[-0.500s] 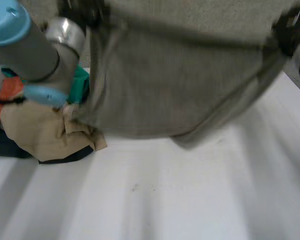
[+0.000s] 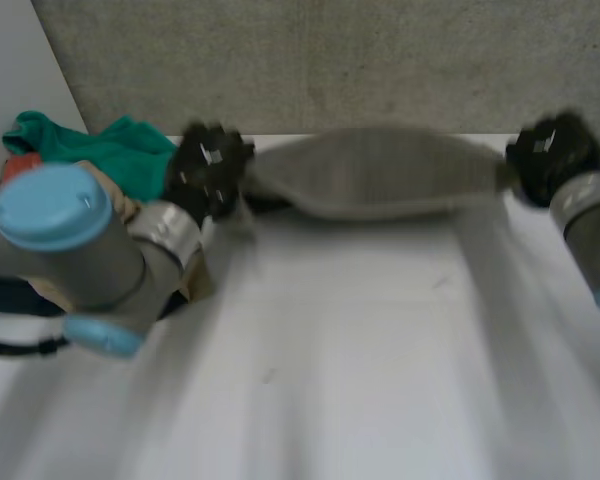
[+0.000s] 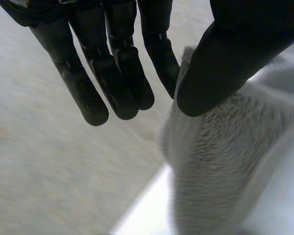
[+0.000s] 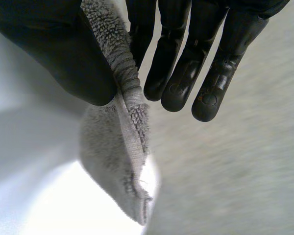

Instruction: Fold the laundry.

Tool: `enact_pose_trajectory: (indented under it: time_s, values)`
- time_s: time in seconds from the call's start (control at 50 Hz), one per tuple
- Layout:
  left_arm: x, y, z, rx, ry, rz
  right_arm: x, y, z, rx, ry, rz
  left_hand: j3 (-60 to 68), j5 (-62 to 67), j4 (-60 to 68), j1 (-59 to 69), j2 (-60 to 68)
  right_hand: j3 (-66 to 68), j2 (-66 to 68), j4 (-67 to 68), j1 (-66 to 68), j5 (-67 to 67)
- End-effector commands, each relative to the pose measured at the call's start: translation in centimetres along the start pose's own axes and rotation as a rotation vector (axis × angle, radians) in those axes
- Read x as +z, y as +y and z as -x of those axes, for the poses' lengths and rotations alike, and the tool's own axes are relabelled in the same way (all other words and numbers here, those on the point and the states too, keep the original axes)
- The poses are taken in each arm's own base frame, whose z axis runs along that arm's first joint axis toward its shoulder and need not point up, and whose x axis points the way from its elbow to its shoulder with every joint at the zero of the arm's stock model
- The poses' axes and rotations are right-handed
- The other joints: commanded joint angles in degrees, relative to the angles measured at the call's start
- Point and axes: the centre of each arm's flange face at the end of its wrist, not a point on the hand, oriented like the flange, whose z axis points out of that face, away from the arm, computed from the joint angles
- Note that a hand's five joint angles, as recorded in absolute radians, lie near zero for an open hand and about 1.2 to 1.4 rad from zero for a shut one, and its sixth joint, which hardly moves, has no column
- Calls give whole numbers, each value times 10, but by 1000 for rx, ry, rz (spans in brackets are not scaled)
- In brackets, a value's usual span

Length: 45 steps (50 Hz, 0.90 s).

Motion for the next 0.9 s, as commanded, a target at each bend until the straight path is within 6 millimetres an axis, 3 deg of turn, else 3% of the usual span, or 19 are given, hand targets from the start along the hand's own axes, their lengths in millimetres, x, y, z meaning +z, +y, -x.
enact_pose_trajectory:
  time_s: [0.02,0.12,0.2,0.28,0.42,0.54,0.66,0.76,0.9]
  values:
    - [-44,49,-47,15,183,185,-32,37,47,24,-233,155,117,143,113,144,115,122,127,118,234,127]
    - [-62,60,-53,116,263,297,-43,46,61,35,-295,176,117,143,113,144,115,122,127,118,234,127]
    - [-68,53,-48,176,284,328,-47,53,60,68,-299,205,-178,-152,-183,-151,-181,122,127,118,234,127]
    - [-70,36,-44,175,275,297,-48,57,59,138,-300,214,-293,-267,-297,-265,-295,122,127,118,234,127]
    - [-76,21,-55,107,255,284,-47,65,50,289,-311,207,-389,-363,-393,-362,-391,122,127,118,234,127]
    - [-81,18,-63,31,188,320,-43,71,44,327,-305,213,-394,-369,-399,-367,-397,122,127,118,234,127]
    - [-70,10,-69,-63,152,264,-44,72,44,328,-308,220,-392,-367,-397,-365,-395,122,127,118,234,127]
    - [-55,25,-82,-70,150,277,-45,73,46,331,-314,225,-386,-360,-390,-359,-388,122,127,118,234,127]
    - [-29,48,-75,-56,18,331,-46,75,46,335,-313,233,-372,-347,-377,-345,-375,122,127,118,234,127]
